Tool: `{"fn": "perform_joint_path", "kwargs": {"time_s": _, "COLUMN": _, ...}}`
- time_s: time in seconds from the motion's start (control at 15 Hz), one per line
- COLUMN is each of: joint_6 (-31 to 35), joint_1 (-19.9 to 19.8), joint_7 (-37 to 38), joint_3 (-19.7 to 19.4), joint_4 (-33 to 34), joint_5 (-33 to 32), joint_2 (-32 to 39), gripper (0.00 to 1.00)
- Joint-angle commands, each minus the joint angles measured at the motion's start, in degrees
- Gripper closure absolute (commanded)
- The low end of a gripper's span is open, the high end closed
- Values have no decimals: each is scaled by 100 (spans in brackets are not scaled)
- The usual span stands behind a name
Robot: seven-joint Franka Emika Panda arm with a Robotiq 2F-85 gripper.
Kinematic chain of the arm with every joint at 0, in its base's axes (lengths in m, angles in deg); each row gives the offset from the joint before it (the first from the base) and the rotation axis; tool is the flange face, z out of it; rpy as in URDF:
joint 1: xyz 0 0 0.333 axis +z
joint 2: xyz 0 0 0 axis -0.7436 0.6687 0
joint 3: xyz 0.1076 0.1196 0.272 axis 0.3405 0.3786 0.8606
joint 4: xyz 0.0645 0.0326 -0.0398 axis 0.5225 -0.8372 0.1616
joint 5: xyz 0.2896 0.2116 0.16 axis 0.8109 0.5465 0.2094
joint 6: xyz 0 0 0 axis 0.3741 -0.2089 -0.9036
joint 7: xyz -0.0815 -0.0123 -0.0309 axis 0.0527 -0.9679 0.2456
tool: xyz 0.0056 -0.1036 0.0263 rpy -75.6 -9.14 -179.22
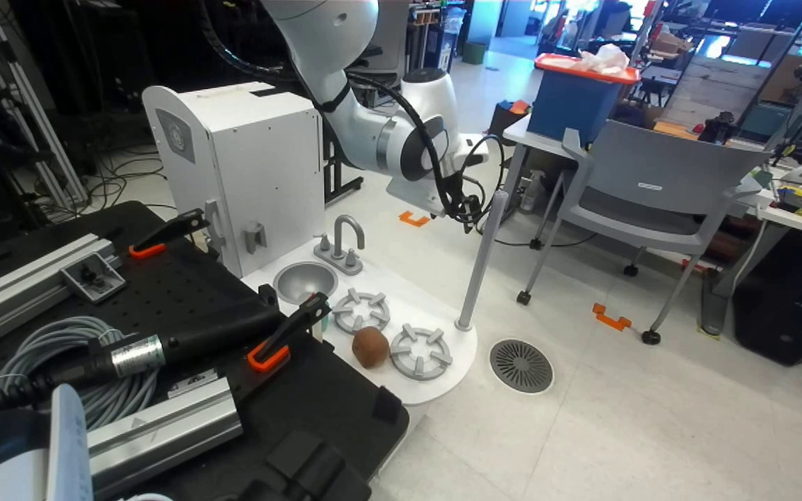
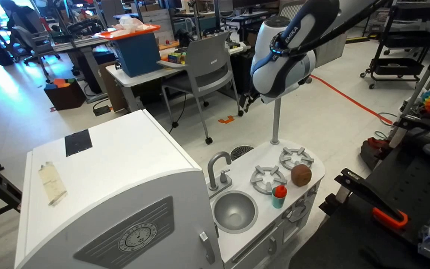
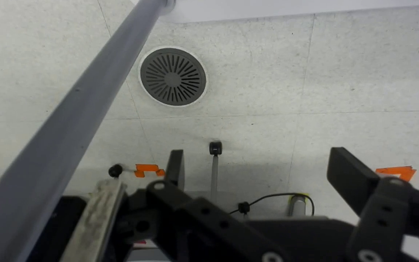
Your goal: Turn the tap faucet to the right
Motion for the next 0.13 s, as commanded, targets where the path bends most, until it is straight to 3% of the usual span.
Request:
{"fn": "perform_joint_path", "kwargs": {"time_s": 0.0, "joint_6": -9, "joint_1": -18, "joint_7": 12, "joint_3": 34, "joint_4": 36, "joint_5": -29, "joint_2": 48, "gripper": 0}}
{"fn": "perform_joint_path", "kwargs": {"time_s": 0.07, "joint_6": 0, "joint_1": -16, "joint_7": 12, "joint_3": 42, "joint_4": 29, "joint_5": -27, "joint_2": 78, "gripper": 0}}
